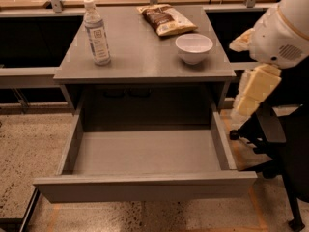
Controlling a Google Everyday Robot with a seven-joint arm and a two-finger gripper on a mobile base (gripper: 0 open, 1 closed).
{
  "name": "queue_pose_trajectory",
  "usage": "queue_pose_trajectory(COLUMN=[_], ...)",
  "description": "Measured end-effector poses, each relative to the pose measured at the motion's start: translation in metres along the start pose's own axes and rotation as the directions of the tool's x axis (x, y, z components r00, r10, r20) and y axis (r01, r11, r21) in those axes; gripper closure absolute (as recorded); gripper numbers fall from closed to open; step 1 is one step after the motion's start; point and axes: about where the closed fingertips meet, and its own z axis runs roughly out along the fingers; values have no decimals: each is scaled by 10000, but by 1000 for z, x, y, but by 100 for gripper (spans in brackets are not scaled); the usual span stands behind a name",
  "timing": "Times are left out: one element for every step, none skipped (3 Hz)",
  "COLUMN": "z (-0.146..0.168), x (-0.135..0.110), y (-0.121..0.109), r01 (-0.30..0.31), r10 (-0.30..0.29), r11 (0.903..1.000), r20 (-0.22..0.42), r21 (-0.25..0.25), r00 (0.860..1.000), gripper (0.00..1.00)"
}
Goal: Place blue plastic bottle into top drawer
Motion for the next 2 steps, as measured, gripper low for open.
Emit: queue_pose_trajectory(z=[18, 27], x=[-37, -70], y=[-20, -46], r01=[317, 248], r10=[-259, -69], r11=[9988, 9981], r20=[1490, 2964], r21=[-369, -565], r00=[9885, 9550], gripper=[0, 0])
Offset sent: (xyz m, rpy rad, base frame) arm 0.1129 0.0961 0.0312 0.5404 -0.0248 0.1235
